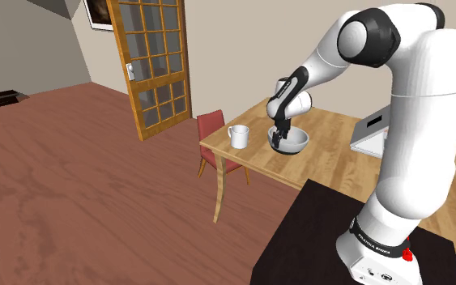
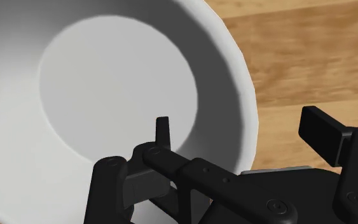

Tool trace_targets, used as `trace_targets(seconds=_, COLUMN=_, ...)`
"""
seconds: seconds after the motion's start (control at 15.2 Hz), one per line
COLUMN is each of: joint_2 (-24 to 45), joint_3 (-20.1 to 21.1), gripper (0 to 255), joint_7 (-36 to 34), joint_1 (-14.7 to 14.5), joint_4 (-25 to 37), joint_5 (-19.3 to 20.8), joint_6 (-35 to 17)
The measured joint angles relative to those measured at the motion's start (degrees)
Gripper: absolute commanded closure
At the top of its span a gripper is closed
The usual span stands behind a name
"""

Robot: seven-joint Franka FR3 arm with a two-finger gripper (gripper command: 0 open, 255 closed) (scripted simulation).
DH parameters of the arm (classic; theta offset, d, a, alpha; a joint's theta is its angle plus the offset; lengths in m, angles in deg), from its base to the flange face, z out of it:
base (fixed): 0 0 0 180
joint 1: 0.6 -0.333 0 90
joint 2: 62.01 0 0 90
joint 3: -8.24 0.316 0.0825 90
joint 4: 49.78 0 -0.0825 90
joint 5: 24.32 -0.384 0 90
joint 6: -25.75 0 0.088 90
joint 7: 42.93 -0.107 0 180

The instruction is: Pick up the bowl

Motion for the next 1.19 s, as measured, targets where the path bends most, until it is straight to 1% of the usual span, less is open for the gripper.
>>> trace_targets(seconds=0.2, joint_2=1.55, joint_3=0.49, gripper=0, joint_7=0.19, joint_1=0.28, joint_4=-0.15, joint_5=-0.67, joint_6=-1.62)
trace_targets(seconds=0.26, joint_2=1.67, joint_3=0.53, gripper=255, joint_7=0.21, joint_1=0.31, joint_4=-0.16, joint_5=-0.73, joint_6=-1.75)
trace_targets(seconds=0.92, joint_2=1.78, joint_3=0.60, gripper=255, joint_7=0.24, joint_1=0.33, joint_4=-0.14, joint_5=-0.78, joint_6=-1.91)
trace_targets(seconds=1.19, joint_2=-0.26, joint_3=-0.07, gripper=255, joint_7=-0.18, joint_1=-0.17, joint_4=-0.25, joint_5=0.14, joint_6=0.05)
